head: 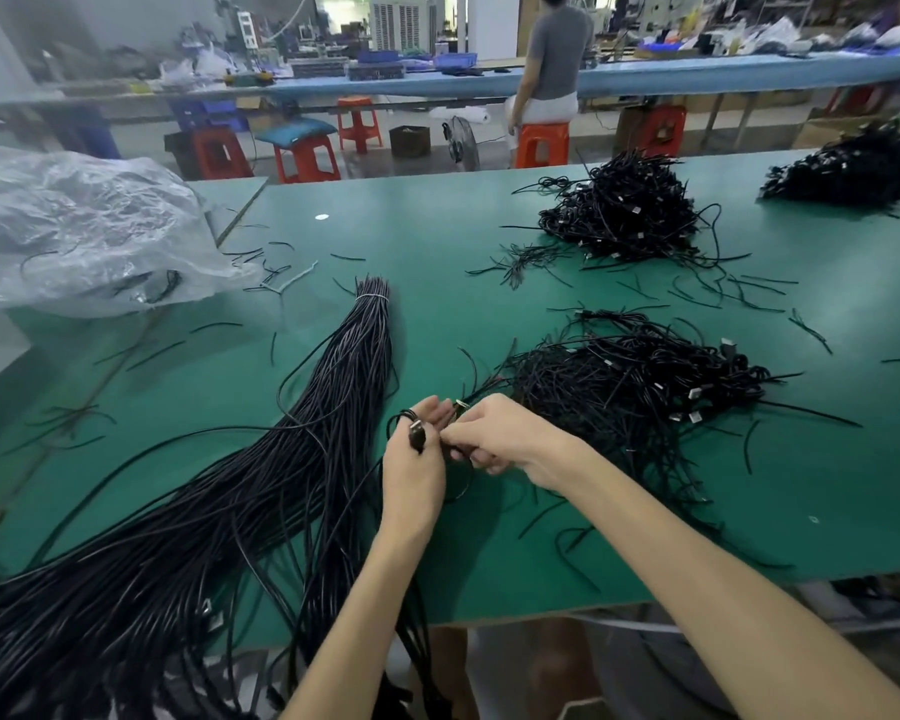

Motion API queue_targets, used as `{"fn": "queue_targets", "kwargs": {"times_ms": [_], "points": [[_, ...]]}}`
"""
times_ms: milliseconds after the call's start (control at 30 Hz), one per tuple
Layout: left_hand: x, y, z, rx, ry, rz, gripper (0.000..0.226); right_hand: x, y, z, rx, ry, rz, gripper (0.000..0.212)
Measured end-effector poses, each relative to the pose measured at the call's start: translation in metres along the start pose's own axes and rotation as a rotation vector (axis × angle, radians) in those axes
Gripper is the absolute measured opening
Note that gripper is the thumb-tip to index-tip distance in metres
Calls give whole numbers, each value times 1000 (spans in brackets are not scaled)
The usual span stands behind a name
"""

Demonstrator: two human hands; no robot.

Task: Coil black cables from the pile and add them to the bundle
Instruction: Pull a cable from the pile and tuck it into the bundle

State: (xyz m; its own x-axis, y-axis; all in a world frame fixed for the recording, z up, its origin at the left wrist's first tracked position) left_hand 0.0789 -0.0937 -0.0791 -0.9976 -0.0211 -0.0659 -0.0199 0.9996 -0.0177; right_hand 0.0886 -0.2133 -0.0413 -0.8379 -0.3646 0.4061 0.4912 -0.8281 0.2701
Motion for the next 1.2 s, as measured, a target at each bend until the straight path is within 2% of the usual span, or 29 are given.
{"fn": "queue_targets", "kwargs": {"times_ms": [233, 367, 433, 500, 633, 733, 800, 900, 1000, 1100, 1200], "points": [[1, 4, 0, 234, 25, -16, 28, 29, -16, 1, -178, 62, 353, 25], [2, 4, 0, 283, -18, 2, 25, 40, -24, 6, -242, 113, 489, 8], [2, 5, 1, 303, -23, -35, 24, 39, -21, 5, -232, 125, 384, 6], [0, 9, 2, 306, -11, -79, 25, 37, -12, 1, -255, 129, 170, 6], [0, 10, 4, 303, 3, -74, 26, 43, 16, -14, -491, 192, -211, 4], [0, 13, 2, 408, 46, -80, 26, 54, 37, -25, -525, 198, -377, 24], [-2, 20, 2, 612, 112, -80, 25, 63, 46, -35, -435, 185, -408, 41], [-2, 22, -2, 950, 210, -20, 25, 73, 48, -47, -310, 155, -377, 79], [-1, 19, -16, 1165, 209, 30, 26, 78, 42, -53, -294, 136, -358, 103], [5, 14, -44, 1338, 189, 211, 34, 85, 34, -53, -311, 125, -316, 104], [16, 10, -73, 1180, 140, 345, 46, 95, 27, -45, -247, 196, -294, 75]]}}
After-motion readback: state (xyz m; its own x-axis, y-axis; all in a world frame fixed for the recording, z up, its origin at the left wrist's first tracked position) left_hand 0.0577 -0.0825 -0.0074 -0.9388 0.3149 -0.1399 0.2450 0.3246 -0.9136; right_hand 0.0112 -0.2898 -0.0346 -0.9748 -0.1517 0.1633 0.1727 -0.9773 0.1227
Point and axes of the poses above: each hand's wrist, its own x-axis away from the middle knuckle, its own y-axis out of the back of the hand, z = x × y, the point moved 5 cm from there along -x, towards the middle knuckle, and after that the axes turned 9 degrees about z, right-handed, at the moved point
